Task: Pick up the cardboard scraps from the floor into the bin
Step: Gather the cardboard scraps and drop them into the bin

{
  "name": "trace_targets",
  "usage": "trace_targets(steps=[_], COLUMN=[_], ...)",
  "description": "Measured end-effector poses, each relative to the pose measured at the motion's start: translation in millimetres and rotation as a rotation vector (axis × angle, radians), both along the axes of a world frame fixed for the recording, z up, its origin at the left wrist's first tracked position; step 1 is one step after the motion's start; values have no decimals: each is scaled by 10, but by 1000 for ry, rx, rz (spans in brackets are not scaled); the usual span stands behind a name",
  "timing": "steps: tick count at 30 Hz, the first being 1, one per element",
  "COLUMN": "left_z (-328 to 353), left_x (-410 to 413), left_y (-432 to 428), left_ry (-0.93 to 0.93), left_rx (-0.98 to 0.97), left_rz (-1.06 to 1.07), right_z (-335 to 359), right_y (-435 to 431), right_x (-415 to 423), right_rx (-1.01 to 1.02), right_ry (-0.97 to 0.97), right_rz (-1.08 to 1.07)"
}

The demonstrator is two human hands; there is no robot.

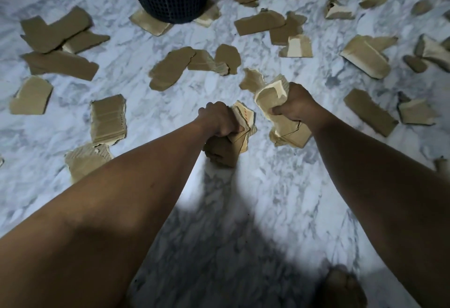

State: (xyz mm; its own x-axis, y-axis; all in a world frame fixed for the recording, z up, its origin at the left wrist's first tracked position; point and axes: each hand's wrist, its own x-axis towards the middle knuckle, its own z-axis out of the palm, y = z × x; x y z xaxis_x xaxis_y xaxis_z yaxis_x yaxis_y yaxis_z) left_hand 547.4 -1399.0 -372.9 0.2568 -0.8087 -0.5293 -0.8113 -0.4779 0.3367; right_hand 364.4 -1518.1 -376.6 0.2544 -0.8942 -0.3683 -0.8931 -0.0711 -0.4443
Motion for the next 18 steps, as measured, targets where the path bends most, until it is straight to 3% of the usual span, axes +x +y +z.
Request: trace_targets(steps=[4, 8, 14, 18], left_z=[40, 48, 199, 301], left_x=[10, 85, 459, 848], left_y=[109, 240, 625, 976], left_ry=[-11, 19, 157, 57], left_rx=[-14, 14, -94, -114], left_rz=[23, 112, 258, 407], right_z=[-15, -16, -39, 6], right_y=[252, 487, 624, 712], right_x=[1, 57, 222, 470], right_rx=[30, 16, 54, 113], right_ry=[-22, 85, 106, 98], right_rz=[70, 152, 226, 262])
